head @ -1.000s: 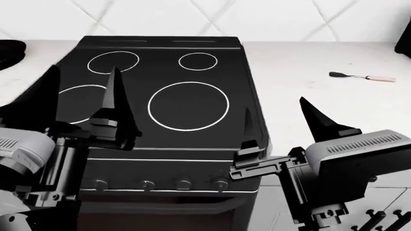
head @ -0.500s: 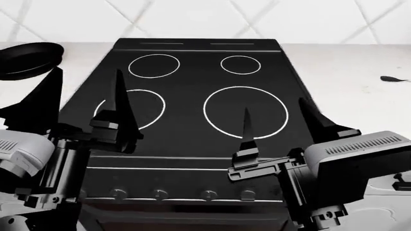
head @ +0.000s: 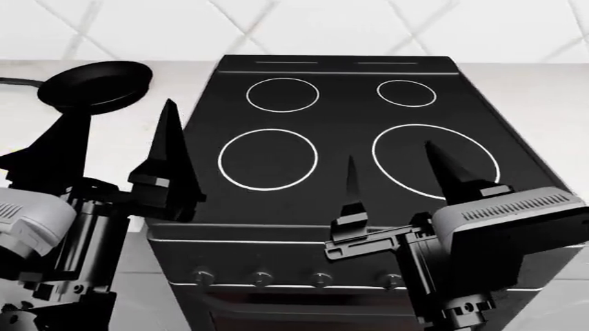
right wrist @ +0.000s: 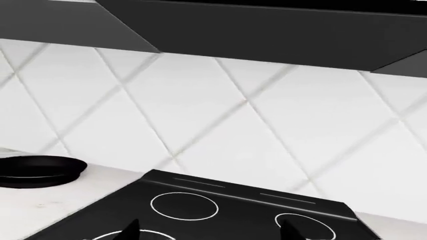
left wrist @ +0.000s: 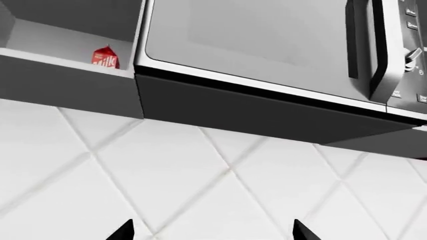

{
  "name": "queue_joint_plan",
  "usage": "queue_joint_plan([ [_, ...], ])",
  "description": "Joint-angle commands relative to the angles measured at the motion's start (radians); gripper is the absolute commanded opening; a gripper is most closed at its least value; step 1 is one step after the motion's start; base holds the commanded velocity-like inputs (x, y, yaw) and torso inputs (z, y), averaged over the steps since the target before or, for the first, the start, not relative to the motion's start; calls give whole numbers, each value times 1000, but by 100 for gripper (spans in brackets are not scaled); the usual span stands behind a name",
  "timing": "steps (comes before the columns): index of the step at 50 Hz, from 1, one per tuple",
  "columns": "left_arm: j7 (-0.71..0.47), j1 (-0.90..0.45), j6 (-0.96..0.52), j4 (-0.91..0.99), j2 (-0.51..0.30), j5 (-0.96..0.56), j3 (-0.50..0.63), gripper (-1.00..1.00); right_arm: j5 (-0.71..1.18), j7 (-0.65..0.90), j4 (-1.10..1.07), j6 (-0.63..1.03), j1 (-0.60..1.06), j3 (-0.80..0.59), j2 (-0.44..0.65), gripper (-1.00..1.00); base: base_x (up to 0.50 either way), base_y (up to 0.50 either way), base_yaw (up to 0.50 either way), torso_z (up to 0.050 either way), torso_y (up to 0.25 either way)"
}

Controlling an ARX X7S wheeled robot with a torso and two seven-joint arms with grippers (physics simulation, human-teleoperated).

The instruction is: Pick the honey bottle and bar from the counter and place them in the cabinets closest to them.

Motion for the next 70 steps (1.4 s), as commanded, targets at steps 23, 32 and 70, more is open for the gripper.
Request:
queue_joint_plan([
  [23, -3, 0, -6, 9, -4, -2, -1, 100, -28, 4, -17, 8, 17, -48, 4, 100, 107, 502, 0, 0, 0],
  [32, -3, 0, -5, 9, -6, -4, -4, 100, -16, 16, -11, 20, 24, -47, 2, 100, 231, 504, 0, 0, 0],
  [70, -1, -2, -10, 8, -1, -10, 0, 100, 204, -15, 99, 63, 68, -19, -27, 100, 90, 343, 0, 0, 1],
])
